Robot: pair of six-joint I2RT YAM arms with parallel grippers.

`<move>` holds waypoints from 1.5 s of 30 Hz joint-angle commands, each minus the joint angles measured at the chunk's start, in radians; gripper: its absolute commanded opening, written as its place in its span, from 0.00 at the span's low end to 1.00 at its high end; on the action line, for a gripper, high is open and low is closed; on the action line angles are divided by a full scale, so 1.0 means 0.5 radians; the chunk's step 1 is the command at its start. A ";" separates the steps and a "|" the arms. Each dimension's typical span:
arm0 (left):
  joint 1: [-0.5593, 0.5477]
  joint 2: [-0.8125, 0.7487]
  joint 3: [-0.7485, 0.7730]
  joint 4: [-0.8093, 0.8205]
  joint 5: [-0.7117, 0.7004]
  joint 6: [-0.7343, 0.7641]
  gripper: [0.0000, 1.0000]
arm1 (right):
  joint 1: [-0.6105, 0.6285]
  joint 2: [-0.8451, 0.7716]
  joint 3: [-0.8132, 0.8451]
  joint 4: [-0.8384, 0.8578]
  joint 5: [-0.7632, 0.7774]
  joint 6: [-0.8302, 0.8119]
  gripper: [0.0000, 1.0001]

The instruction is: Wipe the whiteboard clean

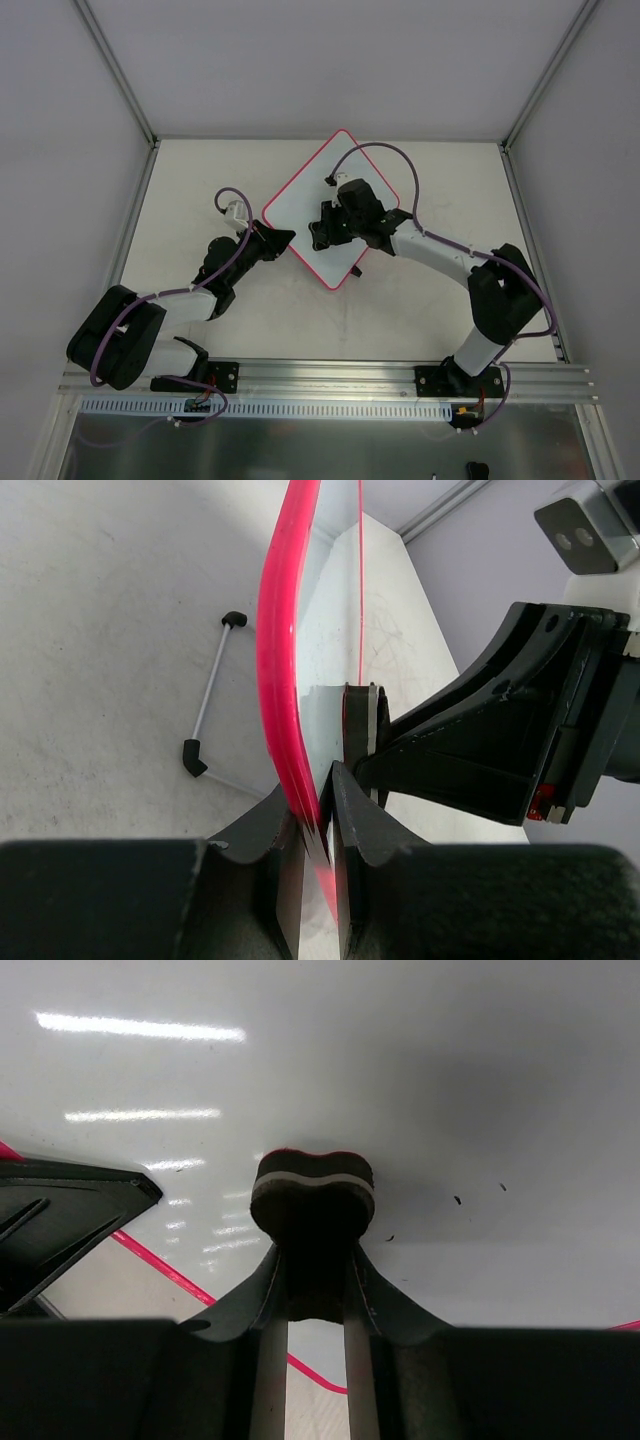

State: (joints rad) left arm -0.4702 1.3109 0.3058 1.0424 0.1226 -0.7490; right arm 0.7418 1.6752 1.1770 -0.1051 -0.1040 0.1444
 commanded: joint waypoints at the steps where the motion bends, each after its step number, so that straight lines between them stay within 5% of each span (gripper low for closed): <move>1: -0.026 0.017 0.020 0.044 0.052 0.145 0.00 | -0.081 0.135 -0.026 -0.216 -0.105 0.046 0.00; 32: -0.026 0.023 0.020 0.044 0.055 0.151 0.00 | -0.882 0.463 0.619 -0.612 -0.225 -0.148 0.00; 45: -0.026 0.035 0.036 0.041 0.065 0.145 0.00 | -0.616 0.187 0.312 -0.440 -0.240 -0.089 0.00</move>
State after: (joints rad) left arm -0.4721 1.3167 0.3058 1.0691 0.1471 -0.7483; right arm 0.3645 1.8534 1.3689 -0.3550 -0.2211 0.0898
